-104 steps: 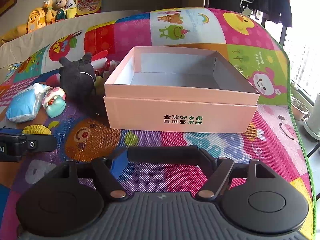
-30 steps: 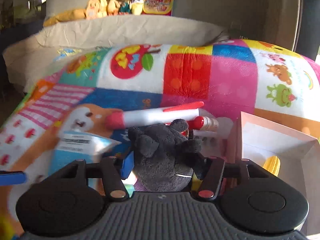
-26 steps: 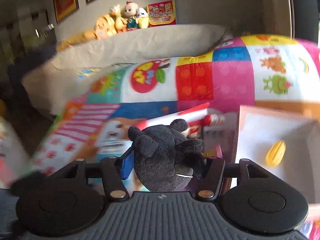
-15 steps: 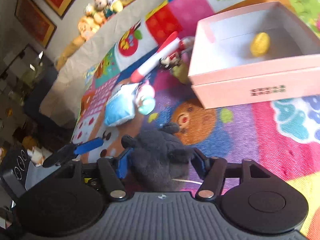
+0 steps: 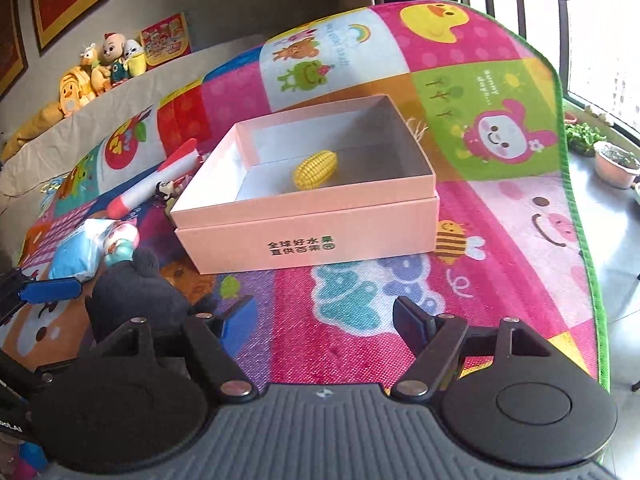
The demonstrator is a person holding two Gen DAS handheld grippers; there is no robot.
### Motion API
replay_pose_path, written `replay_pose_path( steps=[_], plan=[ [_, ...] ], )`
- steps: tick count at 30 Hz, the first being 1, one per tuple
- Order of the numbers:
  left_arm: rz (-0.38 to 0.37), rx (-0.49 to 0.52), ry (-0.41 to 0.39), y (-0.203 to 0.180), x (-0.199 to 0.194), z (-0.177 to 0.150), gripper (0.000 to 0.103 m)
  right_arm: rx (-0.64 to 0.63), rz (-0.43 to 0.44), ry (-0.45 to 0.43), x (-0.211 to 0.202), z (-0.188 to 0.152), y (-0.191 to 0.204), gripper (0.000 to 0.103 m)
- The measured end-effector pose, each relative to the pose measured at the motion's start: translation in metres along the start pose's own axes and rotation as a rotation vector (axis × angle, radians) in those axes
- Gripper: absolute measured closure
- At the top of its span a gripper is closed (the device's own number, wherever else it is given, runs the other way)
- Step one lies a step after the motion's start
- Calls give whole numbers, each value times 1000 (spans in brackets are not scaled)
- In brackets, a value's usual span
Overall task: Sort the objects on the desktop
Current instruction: 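Grasp the black plush toy with the right tool, then grasp the pink pig figurine with the left tool while the right lifts the plush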
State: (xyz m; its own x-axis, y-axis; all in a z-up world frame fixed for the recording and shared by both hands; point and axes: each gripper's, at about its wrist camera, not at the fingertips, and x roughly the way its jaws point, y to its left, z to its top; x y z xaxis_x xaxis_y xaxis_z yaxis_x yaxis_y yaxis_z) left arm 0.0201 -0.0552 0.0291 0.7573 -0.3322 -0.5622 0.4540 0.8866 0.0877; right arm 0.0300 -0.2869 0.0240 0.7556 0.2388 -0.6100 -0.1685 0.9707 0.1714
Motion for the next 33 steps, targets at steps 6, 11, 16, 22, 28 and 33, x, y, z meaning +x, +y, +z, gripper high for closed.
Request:
replay_pose_path(
  steps=[6,11,16,22,28,33],
  plan=[
    [108,62,-34,13,7,27,0,-115,111,-78,-26,-6,14,17],
    [186,7,-31,41,3,32,0,-235,183,-83,-21,-7,49,15],
    [206,-64,-26,61,0,31,0,-256,266,-63,11,5,91,7],
    [211,-127,-39,76,-9,27,0,-374,236,-51,49,3,143,19],
    [230,-244,-51,98,-30,14,0,-294,234,-19,38,9,128,36],
    [131,-299,-4,93,-21,0,0,-185,224,-30,3,4,84,36]
  ],
)
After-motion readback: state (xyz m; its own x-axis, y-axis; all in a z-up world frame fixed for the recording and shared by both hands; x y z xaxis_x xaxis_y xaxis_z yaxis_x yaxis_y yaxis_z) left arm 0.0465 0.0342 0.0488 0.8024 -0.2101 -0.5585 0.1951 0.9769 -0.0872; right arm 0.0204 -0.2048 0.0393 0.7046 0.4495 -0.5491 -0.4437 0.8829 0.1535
